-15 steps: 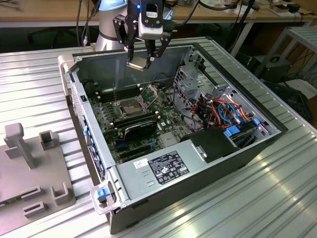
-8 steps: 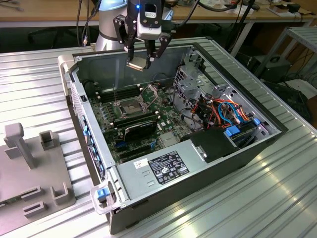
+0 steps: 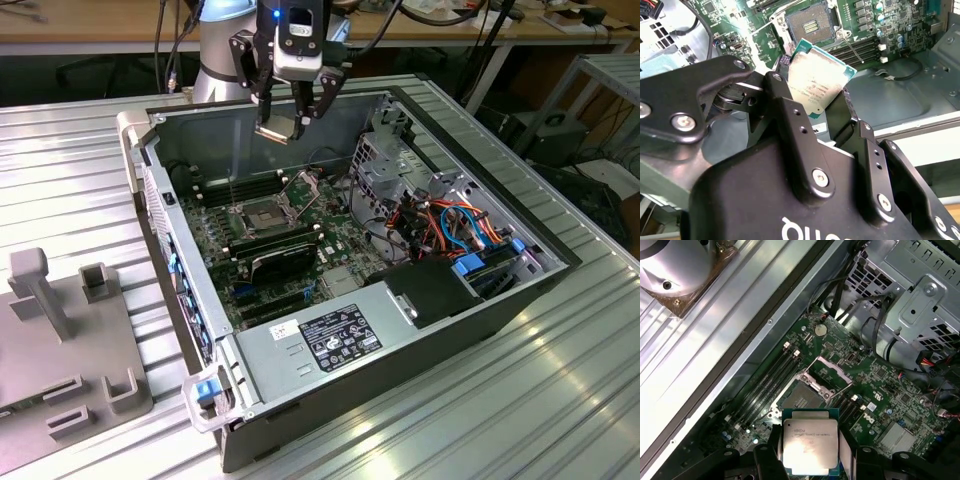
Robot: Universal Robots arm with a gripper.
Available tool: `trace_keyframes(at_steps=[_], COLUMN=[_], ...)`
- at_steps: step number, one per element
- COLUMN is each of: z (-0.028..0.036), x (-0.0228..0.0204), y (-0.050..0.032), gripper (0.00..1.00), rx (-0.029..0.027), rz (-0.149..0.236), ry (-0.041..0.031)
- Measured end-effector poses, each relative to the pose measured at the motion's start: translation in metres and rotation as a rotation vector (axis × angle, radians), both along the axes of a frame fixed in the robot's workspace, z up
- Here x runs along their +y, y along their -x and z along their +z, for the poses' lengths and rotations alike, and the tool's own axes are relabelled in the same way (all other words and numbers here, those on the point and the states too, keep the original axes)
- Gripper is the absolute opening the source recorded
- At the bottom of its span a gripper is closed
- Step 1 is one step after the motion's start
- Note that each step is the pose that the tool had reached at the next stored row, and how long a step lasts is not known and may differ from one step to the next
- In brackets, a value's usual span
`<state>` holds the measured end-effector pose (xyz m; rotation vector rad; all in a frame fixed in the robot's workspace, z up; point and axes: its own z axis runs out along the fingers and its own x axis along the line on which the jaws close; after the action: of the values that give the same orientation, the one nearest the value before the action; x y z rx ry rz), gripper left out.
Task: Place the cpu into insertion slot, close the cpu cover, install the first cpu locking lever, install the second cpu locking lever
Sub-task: 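Place the cpu into insertion slot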
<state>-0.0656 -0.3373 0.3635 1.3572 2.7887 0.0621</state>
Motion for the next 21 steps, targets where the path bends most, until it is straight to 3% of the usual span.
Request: trace_keyframes(at_steps=[9, 18, 21], z=[-0.0004, -0.0004, -0.0004], x=[0.0000, 0.0000, 0.0000], y=[0.0000, 0.0003, 0.0002], gripper=[0.55, 0.55, 0.55], rx=[0.0000, 0.0000, 0.0000], rz=[-0.034, -0.110, -0.119], ry=[0.0000, -0.0001, 0.0000])
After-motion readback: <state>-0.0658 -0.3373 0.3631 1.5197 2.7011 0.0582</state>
